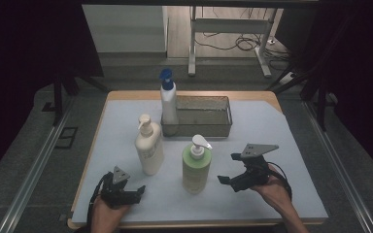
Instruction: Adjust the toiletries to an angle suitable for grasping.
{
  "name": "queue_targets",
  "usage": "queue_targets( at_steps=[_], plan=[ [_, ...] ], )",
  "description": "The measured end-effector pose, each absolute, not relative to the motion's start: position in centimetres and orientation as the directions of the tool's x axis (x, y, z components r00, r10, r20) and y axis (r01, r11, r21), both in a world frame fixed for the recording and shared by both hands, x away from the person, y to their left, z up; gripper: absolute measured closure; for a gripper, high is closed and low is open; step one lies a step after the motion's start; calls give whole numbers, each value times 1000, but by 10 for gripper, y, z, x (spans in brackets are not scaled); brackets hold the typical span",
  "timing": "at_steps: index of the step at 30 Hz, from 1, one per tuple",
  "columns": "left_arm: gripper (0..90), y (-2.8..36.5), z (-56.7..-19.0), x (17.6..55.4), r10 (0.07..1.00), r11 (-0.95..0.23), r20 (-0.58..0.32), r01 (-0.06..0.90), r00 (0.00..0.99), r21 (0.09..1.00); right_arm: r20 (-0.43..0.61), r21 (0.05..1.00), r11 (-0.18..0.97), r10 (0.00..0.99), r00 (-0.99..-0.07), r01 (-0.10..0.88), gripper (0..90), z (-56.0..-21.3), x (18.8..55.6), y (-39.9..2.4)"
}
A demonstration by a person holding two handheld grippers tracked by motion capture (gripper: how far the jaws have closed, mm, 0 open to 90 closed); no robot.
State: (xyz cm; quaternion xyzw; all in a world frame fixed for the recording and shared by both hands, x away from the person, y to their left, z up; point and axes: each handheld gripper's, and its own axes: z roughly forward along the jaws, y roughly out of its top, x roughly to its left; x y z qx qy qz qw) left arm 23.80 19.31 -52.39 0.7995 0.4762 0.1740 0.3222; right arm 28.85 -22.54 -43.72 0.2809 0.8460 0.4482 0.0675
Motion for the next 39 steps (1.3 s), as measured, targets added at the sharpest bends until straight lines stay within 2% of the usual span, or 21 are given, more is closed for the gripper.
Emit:
queue_targets(
  at_steps=[11,39],
  plan=[
    [119,193,-524,238,874,-339,-28,649,486,681,169,789,453,488,-857,414,20,-438,283,-203],
    [119,193,-524,238,873,-340,-28,650,486,680,63,789,524,450,-891,321,17,-435,284,-148]
  ],
)
